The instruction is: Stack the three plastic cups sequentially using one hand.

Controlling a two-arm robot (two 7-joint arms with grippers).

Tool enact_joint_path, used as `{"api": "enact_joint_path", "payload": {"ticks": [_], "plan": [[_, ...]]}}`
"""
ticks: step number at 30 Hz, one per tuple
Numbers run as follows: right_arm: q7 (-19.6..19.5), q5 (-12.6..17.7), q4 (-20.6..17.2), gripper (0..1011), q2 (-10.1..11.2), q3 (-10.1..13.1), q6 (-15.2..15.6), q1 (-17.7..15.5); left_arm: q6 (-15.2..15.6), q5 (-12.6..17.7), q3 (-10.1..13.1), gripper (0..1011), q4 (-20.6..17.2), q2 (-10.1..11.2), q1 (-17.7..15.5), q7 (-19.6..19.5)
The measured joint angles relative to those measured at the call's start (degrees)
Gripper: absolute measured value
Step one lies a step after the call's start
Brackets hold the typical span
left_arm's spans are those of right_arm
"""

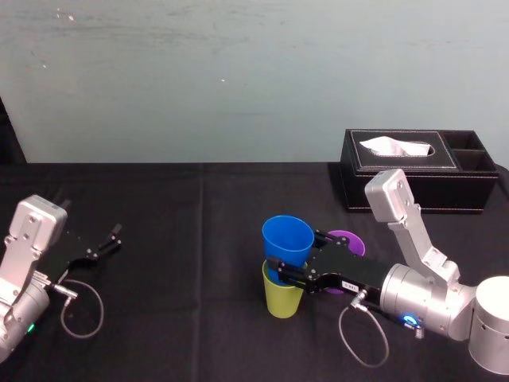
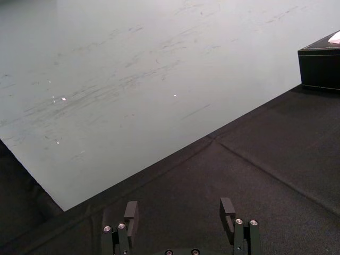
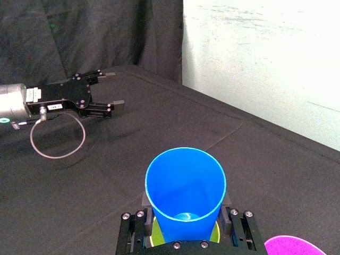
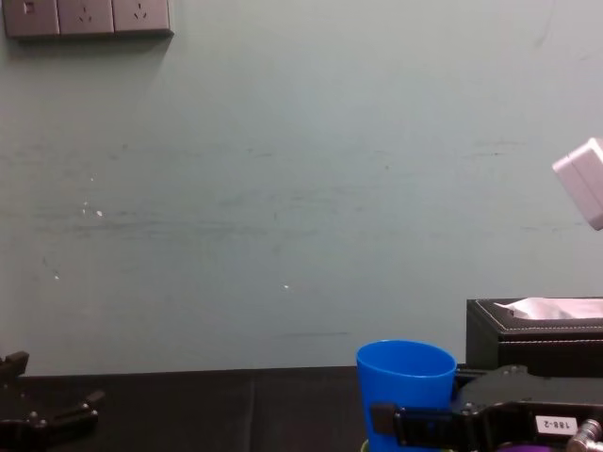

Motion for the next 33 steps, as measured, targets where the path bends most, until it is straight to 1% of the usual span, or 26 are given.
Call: {"api": "enact_joint_path", "payload": {"ticks": [10,16,17,20,21,31,33], "plan": [[-0.01,0.01,-0.08,718,0.02,0.02,0.08,0.02,0.00,0.00,0.00,1000,0.00,0.00,0.00,0.00],[-0.03,0.03,-0.15,870,0.04,0.02,0.13,0.04,0.00,0.00,0.00,1000,0.00,0.00,0.00,0.00],[-0.02,0.03,-0.15,915,0.04,0.02,0.14,0.04,0.00,0.00,0.00,1000,0.00,0.00,0.00,0.00],[-0.03,0.03,-0.18,958,0.05,0.02,0.15,0.06,0.00,0.00,0.00,1000,0.00,0.00,0.00,0.00],[-0.03,0.03,-0.18,1000,0.06,0.02,0.16,0.06,0.00,0.00,0.00,1000,0.00,0.00,0.00,0.00],[-0.07,0.03,-0.26,1002,0.09,0.05,0.18,0.04,0.00,0.00,0.00,1000,0.00,0.00,0.00,0.00],[-0.62,-0.03,-0.63,1002,0.09,0.41,-0.30,-0.23,0.00,0.00,0.00,1000,0.00,0.00,0.00,0.00]]}}
